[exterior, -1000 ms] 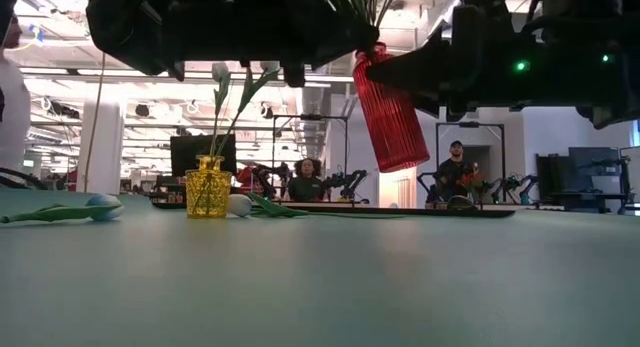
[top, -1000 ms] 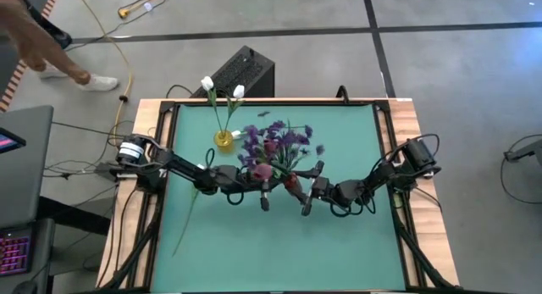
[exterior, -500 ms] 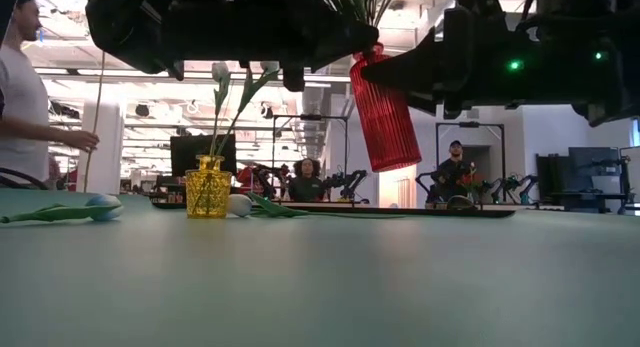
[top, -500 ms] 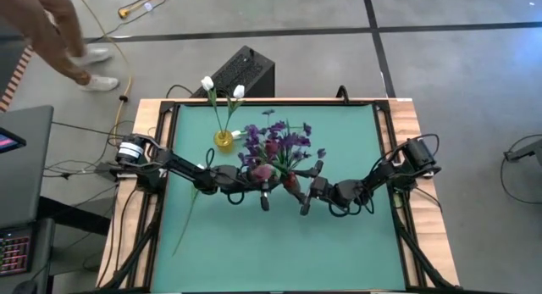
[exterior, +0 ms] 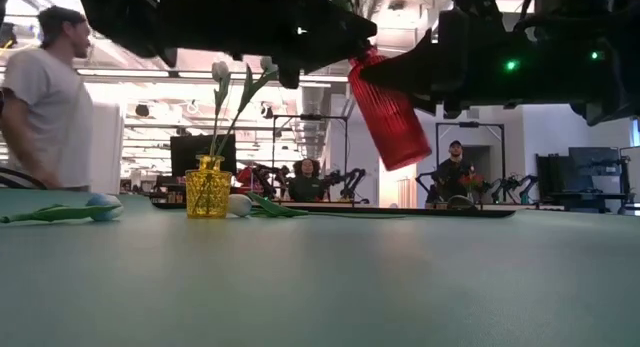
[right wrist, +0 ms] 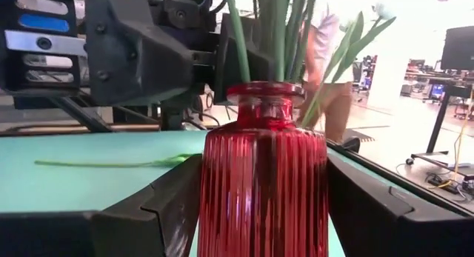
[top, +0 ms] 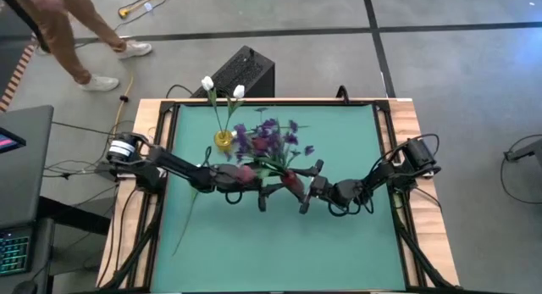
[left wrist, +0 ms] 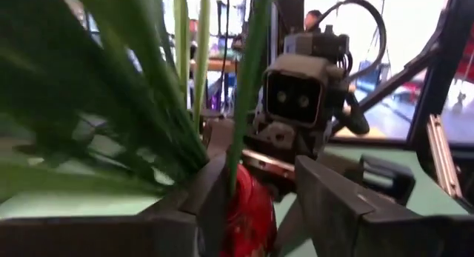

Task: Sort flowers into vase by color
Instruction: Put the red flower into the red vase

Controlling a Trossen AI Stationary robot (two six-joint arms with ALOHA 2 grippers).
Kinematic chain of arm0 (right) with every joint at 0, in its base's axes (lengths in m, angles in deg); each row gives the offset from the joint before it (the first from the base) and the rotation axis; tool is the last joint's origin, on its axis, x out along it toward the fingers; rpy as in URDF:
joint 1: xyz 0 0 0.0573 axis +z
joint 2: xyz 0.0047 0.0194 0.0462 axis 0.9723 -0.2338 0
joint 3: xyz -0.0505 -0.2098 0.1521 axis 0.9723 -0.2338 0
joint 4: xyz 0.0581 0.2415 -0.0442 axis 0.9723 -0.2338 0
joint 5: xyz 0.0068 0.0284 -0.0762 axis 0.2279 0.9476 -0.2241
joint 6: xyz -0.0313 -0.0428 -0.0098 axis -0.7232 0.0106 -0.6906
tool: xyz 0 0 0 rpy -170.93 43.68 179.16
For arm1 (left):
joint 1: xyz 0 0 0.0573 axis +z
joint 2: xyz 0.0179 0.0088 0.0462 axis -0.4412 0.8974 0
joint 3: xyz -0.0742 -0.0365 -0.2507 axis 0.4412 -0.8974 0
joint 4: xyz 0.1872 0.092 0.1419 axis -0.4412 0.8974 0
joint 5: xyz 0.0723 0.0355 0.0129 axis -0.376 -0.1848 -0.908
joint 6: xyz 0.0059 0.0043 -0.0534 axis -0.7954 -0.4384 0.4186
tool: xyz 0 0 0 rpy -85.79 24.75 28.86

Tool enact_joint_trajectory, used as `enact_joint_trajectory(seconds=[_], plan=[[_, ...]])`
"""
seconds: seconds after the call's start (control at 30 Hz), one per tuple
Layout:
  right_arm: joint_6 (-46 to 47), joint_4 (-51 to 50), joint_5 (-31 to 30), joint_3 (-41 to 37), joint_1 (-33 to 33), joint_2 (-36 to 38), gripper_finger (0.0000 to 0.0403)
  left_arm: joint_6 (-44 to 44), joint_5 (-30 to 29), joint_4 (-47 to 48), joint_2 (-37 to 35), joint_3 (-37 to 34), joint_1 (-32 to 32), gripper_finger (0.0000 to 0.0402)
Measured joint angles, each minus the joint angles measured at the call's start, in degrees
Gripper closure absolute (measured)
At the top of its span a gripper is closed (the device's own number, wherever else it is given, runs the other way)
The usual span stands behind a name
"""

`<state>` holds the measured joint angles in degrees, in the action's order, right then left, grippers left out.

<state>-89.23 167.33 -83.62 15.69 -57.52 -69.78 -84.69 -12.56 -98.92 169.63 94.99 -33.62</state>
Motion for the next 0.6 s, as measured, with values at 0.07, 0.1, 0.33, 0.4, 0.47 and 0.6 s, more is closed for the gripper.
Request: enact_joint_trajectory(seconds=[0.07,0.1,0.33,0.4,0.47,0.6], plan=[[0.0,0.5,0.0,0.1,0.0,0.1,0.0127,0.0,0.0,3.4,-2.1,0.0,0.0,0.0249],[0.0,0.7,0.0,0.1,0.0,0.1,0.0127,-0.2,0.0,4.9,-3.1,0.0,0.0,0.0245],[0.1,1.4,0.0,0.1,0.0,0.1,0.0127,0.0,-0.1,10.3,-6.3,0.0,0.1,0.0239],[0.3,1.4,-0.1,0.1,0.0,0.1,0.0127,0.0,0.5,10.7,-6.3,0.5,0.1,0.0239],[0.7,1.2,-0.1,0.1,0.0,0.2,0.0127,-0.1,0.8,11.3,-6.3,1.1,0.1,0.0239],[0.8,1.1,-0.3,0.1,0.0,0.2,0.0127,-0.2,0.8,11.2,-6.3,1.4,0.1,0.0239]])
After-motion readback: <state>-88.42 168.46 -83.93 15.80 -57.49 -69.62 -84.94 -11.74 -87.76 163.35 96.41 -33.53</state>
